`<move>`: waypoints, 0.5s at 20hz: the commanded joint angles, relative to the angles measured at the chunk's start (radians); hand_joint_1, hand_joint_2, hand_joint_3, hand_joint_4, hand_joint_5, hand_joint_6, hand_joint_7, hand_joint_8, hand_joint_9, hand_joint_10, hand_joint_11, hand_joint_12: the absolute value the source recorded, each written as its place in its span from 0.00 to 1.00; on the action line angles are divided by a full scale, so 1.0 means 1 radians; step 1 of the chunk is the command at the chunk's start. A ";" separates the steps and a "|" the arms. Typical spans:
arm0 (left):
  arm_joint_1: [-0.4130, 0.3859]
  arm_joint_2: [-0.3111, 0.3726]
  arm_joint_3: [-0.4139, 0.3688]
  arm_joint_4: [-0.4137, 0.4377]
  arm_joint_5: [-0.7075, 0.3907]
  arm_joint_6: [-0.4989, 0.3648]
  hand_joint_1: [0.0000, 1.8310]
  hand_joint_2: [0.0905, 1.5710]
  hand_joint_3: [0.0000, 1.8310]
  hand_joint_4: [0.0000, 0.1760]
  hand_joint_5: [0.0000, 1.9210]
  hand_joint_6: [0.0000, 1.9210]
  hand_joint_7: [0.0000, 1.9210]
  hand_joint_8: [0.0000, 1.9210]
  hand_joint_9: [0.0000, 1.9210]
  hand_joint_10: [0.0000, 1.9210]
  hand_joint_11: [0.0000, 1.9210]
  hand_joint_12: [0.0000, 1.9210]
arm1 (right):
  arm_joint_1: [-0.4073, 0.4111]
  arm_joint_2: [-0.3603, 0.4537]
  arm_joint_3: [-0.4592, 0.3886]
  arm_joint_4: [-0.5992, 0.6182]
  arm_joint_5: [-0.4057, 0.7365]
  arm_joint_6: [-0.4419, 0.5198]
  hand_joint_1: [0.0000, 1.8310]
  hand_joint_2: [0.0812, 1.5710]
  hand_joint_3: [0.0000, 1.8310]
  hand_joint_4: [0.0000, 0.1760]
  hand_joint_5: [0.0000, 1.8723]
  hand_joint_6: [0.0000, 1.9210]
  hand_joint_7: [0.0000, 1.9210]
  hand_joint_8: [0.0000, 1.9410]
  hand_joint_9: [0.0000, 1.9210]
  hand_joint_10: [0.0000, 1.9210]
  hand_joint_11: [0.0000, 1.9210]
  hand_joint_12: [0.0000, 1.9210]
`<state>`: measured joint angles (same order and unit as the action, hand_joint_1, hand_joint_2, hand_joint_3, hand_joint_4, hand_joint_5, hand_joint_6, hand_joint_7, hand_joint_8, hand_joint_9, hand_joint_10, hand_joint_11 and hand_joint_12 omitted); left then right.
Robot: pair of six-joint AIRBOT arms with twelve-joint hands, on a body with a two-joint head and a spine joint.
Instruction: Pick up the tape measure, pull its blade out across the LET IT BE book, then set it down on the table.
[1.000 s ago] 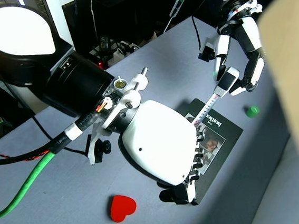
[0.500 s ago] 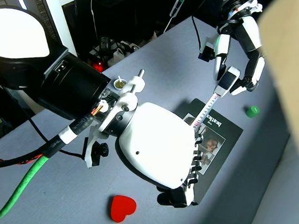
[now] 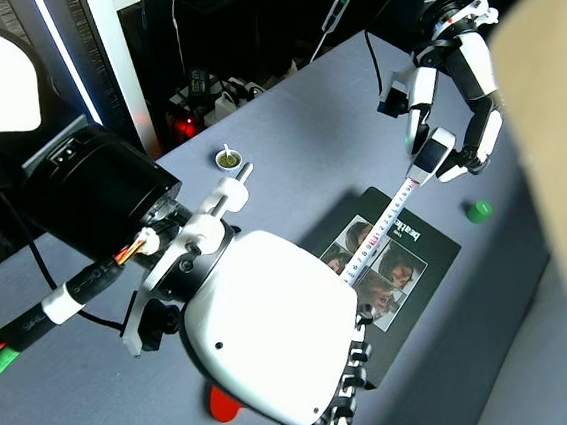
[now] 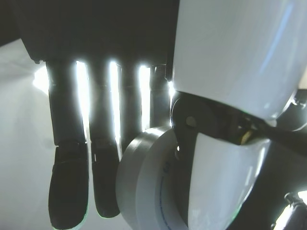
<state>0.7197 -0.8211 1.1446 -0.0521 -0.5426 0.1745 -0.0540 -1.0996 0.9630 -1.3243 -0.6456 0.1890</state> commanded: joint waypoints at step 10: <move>-0.007 0.001 0.003 -0.017 -0.124 -0.014 0.75 0.72 0.00 0.00 0.44 0.48 0.45 0.63 0.48 0.69 0.50 0.60 | 0.070 -0.074 -0.038 -0.090 -0.055 0.029 0.66 0.73 0.00 0.00 0.43 0.61 0.50 0.56 0.46 0.39 0.38 0.63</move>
<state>0.7197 -0.8211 1.1446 -0.0513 -0.5426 0.1745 0.0010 -1.1889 0.9249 -1.3499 -0.6964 0.2234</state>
